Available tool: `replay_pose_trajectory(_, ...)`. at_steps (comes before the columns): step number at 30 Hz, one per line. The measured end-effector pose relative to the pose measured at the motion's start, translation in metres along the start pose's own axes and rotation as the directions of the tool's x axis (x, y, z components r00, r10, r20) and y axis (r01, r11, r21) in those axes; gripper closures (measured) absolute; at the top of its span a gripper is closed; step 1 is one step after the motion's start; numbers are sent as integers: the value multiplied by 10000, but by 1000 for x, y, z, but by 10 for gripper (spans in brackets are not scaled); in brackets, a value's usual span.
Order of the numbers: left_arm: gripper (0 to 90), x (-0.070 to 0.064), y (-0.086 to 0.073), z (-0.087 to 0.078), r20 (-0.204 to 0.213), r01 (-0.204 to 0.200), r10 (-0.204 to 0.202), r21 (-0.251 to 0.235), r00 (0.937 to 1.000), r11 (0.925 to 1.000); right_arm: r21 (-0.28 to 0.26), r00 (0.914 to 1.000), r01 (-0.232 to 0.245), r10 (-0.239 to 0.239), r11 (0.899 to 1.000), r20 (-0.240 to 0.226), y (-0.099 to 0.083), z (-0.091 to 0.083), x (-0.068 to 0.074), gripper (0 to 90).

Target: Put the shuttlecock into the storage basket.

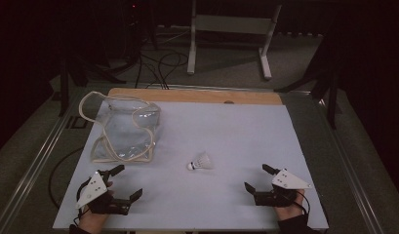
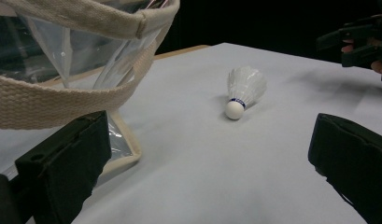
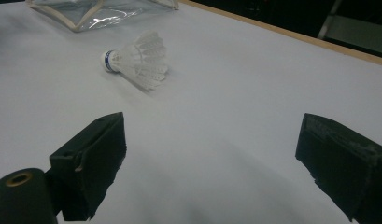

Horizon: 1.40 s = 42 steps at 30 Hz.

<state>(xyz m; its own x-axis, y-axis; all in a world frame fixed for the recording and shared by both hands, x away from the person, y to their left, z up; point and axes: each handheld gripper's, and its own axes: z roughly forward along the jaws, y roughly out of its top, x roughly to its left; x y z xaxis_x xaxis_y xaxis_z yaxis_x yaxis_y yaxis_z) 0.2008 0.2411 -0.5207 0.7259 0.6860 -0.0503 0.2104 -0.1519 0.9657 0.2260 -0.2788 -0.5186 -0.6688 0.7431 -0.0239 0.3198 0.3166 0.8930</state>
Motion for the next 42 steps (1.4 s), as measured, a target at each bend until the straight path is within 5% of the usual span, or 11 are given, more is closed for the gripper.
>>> replay_pose_trajectory(16,4,-2,4,0,122,-49,51,-167,9999,9998,-50,10000,18,-18,10000,-26,0,0,0,86)
replay_pose_trajectory(32,4,-7,37,-3,805,-58,94,-452,9967,9990,-149,10000,40,-40,9999,-4,1,-2,1,86)
replay_pose_trajectory(42,4,-12,73,8,1067,-1011,1036,-293,9889,9944,-143,10000,30,-31,9999,-32,2,-1,2,86)
